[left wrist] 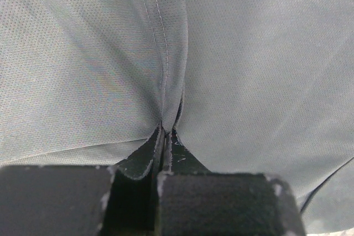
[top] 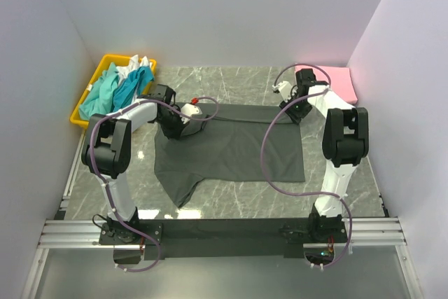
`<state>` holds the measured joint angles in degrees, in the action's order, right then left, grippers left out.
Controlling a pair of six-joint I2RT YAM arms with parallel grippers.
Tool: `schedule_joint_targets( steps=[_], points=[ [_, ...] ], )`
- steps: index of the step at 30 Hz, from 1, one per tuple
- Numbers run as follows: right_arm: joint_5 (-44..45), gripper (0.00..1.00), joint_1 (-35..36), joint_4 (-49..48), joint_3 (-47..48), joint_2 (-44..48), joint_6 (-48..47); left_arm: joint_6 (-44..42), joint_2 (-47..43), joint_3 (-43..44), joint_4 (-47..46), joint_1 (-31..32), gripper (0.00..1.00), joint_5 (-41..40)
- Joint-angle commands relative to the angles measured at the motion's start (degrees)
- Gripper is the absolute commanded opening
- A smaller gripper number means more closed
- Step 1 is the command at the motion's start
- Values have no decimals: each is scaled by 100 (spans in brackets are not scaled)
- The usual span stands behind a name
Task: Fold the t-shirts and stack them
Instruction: Fold the tshirt
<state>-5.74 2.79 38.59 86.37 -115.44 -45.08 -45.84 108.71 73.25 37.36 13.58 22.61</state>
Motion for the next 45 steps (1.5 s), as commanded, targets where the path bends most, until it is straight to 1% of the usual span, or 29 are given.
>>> schedule_joint_targets(
  steps=[1,2,8,11,13,14,15,17,18,19,24,33,41,45],
  points=[
    [-182,47,64,272,178,259,-273,-65,-157,198,166,21,1,121],
    [-200,47,73,307,187,250,-282,-48,-148,215,166,21,1,121],
    [143,47,161,-167,3,136,-396,32,-104,312,183,21,1,173],
    [266,44,178,-211,21,13,-466,41,-121,391,280,21,1,191],
    [319,35,178,-290,-41,12,-510,49,-165,426,324,13,1,217],
    [319,32,178,-317,-67,39,-519,67,-192,461,385,13,1,209],
    [293,26,178,-334,-111,74,-528,58,-201,488,438,-5,1,243],
    [275,18,187,-334,-138,161,-554,67,-279,541,508,-22,1,270],
    [266,8,178,-326,-155,188,-546,67,-323,550,570,-40,1,270],
    [240,0,170,-326,-155,232,-537,58,-402,558,605,-66,1,279],
    [143,0,170,-229,-129,443,-546,23,-631,576,877,-172,1,305],
    [11,0,161,8,-85,663,-537,-65,-1123,330,1071,-181,1,279],
    [29,0,135,17,-410,882,-598,-82,-1176,207,1106,-233,1,270],
    [-111,0,47,244,-173,839,-563,-82,-1141,198,1106,-268,1,288]
  ],
)
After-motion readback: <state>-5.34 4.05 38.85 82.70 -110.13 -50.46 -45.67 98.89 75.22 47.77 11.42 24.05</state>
